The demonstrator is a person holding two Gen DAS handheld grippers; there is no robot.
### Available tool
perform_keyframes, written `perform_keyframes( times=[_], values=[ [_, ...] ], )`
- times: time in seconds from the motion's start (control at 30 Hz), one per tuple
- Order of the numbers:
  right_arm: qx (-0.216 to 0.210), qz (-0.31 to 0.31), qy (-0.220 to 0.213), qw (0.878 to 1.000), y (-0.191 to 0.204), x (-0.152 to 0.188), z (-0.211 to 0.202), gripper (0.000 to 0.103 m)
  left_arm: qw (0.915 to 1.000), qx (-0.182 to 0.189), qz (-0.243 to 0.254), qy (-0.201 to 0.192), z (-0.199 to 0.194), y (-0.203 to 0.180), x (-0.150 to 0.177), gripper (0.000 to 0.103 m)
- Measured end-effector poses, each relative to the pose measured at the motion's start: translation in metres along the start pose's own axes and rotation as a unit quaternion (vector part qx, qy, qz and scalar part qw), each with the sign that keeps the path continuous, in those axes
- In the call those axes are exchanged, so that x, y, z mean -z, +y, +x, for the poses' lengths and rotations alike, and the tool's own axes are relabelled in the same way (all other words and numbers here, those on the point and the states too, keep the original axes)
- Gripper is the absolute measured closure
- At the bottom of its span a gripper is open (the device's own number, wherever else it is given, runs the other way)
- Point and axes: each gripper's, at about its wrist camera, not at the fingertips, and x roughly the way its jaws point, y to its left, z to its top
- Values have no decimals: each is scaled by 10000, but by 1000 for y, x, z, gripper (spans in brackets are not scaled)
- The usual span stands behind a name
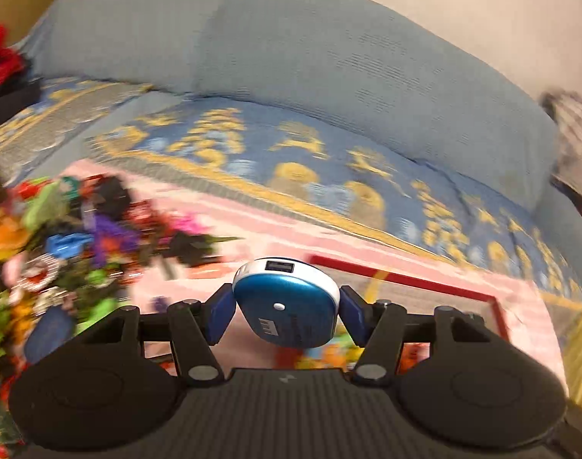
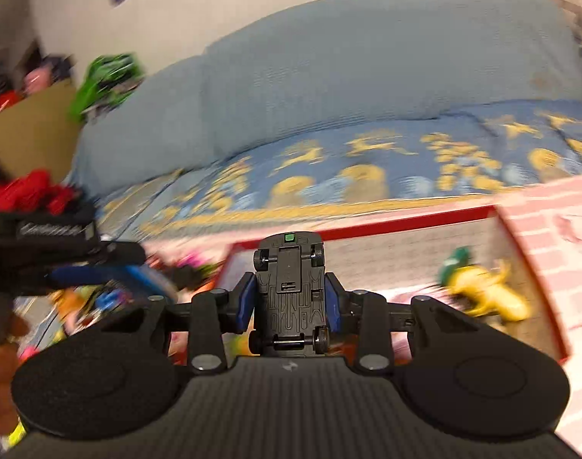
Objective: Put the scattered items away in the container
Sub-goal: 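Carry the blue case and black car into the box and release both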
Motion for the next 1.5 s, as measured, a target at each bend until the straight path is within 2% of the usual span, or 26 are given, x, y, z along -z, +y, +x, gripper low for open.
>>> perform_keyframes(
  times=[0.17, 0.33, 0.43, 0.53, 0.67, 0.87, 0.97, 1.13, 1.27, 1.47, 1.5],
  values=[
    [357, 357, -11, 9987, -36, -3, 16, 67, 9980, 393, 305, 380, 40, -44, -1, 42],
    [535, 475, -25, 9974, -54, 2, 14, 67, 9947, 715, 498, 541, 76, -78, 5, 42],
    [584, 531, 5, 9969, -63, 4, 14, 67, 9934, 808, 553, 600, 101, -90, 12, 41],
    [609, 556, 67, 9966, -70, 5, 16, 67, 9914, 767, 664, 828, 120, -95, 19, 44],
    [634, 541, 138, 9964, -75, 6, 19, 67, 9924, 685, 860, 560, 112, -99, 19, 44],
    [629, 498, 224, 9965, -75, 5, 27, 67, 9927, 747, 632, 703, 100, -86, 15, 43],
    [600, 408, 244, 9971, -69, 3, 31, 67, 9930, 532, 613, 854, 91, -78, 20, 43],
    [595, 254, 367, 9972, -58, 1, 42, 67, 9917, -55, 670, 1100, 79, -59, 32, 42],
    [613, 140, 429, 9971, -50, -1, 49, 66, 9902, -353, 747, 1129, 73, -50, 35, 41],
    [662, 11, 549, 9963, -46, -2, 54, 65, 9895, -510, 802, 1086, 66, -46, 35, 41],
    [685, -1, 549, 9961, -46, -2, 54, 61, 9896, -501, 805, 1081, 65, -46, 36, 41]
  ],
)
